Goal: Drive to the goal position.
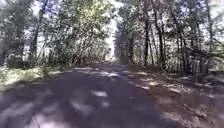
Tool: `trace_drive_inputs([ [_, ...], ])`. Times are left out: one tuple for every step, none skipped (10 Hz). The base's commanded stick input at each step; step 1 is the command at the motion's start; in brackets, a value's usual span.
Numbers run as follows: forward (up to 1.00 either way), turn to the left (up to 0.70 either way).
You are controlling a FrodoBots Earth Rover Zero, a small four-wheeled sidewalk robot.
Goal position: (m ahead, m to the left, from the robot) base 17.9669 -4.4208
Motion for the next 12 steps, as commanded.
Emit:
trace_drive_inputs([
  [0.45,0.0],
  [0.45,0.0],
  [0.45,0.0],
  [0.45,0.0],
  [0.45,0.0],
  [0.45,0.0],
  [0.45,0.0],
  [0.45,0.0],
  [0.45,0.0],
  [0.45,0.0],
  [0.45,0.0],
  [0.45,0.0],
])
